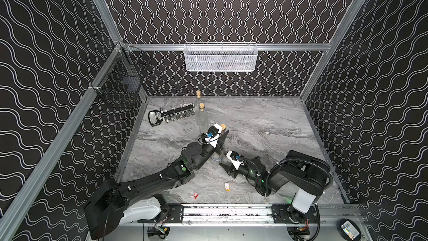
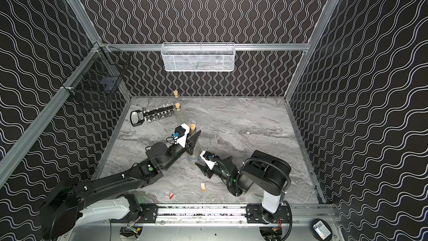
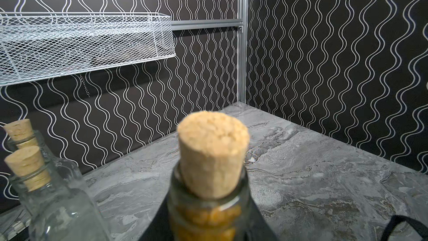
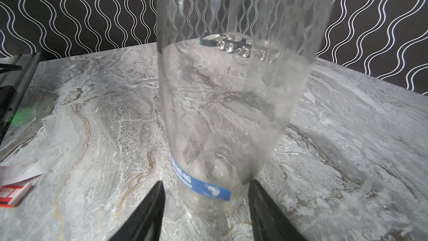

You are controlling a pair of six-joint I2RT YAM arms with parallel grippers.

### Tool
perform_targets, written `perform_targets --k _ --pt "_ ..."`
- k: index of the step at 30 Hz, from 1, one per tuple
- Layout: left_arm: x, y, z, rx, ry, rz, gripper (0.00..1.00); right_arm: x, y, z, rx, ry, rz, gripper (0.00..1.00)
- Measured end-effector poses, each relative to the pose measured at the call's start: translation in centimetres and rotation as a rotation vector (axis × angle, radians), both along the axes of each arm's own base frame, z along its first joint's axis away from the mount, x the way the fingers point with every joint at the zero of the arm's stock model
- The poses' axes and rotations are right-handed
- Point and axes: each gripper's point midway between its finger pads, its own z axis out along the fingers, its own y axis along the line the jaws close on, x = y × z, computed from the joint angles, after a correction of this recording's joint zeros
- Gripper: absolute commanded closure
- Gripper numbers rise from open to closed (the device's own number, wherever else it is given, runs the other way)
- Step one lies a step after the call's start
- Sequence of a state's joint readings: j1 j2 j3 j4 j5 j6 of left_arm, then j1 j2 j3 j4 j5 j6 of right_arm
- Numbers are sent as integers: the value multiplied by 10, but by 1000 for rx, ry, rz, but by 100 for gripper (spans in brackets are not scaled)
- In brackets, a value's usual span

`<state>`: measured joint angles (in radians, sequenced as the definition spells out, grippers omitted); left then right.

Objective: Remove the label from the bottle
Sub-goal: Hold the bottle at the center of the board, then tear open the label from the bottle.

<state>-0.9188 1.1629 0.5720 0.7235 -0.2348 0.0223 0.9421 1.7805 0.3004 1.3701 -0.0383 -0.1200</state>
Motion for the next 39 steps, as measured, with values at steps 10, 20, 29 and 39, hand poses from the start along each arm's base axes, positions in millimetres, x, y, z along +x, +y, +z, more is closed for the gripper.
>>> perform_targets --k 10,20,29,39 --pt "1 3 0 -15 1 22 100 -3 0 2 -2 1 7 45" --pt "3 6 0 -24 6 41 100 -7 1 3 -5 2 15 50" --pt "3 7 0 -25 7 43 100 -13 3 5 -10 -4 29 54" --pt "2 7 0 -26 7 42 100 -17 4 6 -21 -14 44 59"
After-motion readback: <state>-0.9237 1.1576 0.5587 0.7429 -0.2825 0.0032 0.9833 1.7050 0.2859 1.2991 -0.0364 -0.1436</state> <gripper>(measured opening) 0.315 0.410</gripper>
